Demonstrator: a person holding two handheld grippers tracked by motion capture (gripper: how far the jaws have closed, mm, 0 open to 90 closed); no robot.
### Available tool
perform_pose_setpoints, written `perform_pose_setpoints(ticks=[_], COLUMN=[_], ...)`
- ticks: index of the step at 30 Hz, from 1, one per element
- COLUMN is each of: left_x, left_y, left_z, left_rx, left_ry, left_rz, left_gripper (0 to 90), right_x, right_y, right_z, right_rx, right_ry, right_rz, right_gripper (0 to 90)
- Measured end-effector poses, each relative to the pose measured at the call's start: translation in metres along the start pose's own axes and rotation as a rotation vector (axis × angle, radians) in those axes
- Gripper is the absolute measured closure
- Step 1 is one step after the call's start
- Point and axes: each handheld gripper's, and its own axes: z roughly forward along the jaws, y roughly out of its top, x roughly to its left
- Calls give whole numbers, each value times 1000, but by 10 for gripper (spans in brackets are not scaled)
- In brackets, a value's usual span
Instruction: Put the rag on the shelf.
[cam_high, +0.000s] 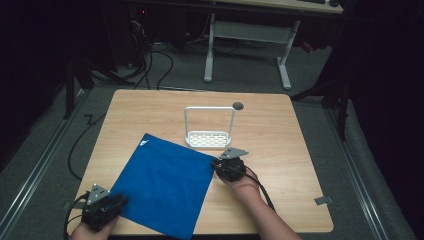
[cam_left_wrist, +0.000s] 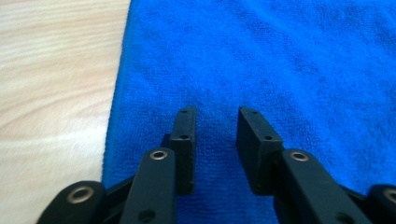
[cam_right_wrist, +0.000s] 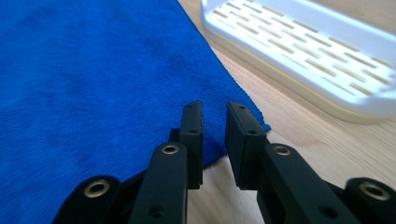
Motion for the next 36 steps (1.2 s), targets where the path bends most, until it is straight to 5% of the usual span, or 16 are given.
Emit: perform_pose_setpoints(ticks=[7, 20, 26, 31, 36], left_x=[12, 42, 48, 44, 40], left_y=[-5, 27, 48, 46, 33], left_z=[-5, 22, 44, 39, 25], left_rx=[-21, -8, -14, -18, -13], left_ry=[28, 163, 176, 179, 145], left_rz=[-37, -66, -51, -74, -115], left_gripper=[724, 722, 705, 634, 591], right_x=[5, 50, 58, 56, 48], right_y=[2, -30, -40, -29, 3], right_z=[13, -30, -40, -41, -4], right_rx=[50, 73, 64, 12, 26], right_ry=[-1, 86, 117, 108, 55], right_rz=[-30, -96, -59, -60, -83], right_gripper=[796, 795, 777, 737, 718])
